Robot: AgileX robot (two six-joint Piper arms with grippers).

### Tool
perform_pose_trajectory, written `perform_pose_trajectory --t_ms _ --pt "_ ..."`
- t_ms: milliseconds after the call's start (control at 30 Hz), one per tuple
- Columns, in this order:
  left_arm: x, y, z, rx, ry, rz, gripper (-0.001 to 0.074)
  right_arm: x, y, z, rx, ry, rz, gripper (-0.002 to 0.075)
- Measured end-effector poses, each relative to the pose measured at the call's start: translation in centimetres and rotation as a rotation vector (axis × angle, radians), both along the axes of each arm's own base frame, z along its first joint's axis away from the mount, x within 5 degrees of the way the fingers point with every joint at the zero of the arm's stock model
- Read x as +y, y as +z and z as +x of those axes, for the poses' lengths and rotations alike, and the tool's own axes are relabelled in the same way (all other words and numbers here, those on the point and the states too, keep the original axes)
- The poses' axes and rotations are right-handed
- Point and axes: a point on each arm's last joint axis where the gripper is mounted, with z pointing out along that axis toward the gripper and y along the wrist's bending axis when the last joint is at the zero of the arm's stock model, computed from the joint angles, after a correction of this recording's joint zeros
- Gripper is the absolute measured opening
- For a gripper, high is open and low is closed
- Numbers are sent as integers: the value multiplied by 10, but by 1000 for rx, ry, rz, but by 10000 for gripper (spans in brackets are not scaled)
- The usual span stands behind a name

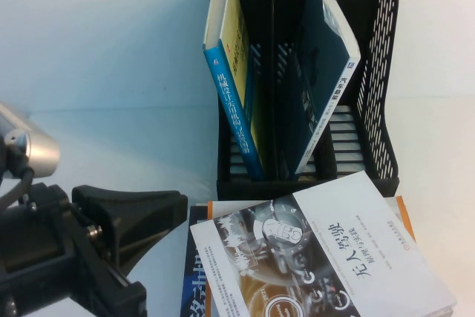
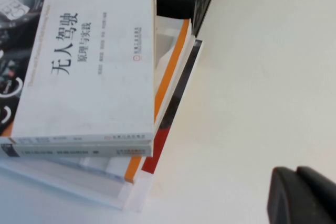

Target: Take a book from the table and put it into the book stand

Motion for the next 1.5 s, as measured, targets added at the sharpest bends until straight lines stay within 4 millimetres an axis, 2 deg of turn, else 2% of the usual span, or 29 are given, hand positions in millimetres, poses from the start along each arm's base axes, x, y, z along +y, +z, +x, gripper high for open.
perform_pose_trajectory --t_ms 267,400,500,733,933,1100,1233,1400,1500 --pt "3 -3 -7 -4 -26 20 -2 0 -2 0 3 0 -1 -3" --pt "24 0 -18 -88 79 -8 -2 0 -2 0 3 0 -1 -3" --pt "43 -2 -33 -149 192 -53 -2 0 -2 0 3 0 -1 -3" --pt "69 -28 -63 -281 422 -89 -2 0 -2 0 3 0 -1 -2" --pt "76 -48 -61 -294 515 -92 -2 0 -2 0 3 0 -1 -2" --pt "79 -78 -56 -254 548 -33 -2 0 -2 0 3 0 -1 -3" --pt "83 -115 -62 -202 576 42 -2 0 -2 0 3 0 -1 -3" --pt "92 -158 -64 -157 674 39 -2 0 -2 0 4 1 0 -3" --pt "95 -168 -65 -127 713 32 -2 0 -2 0 4 1 0 -3"
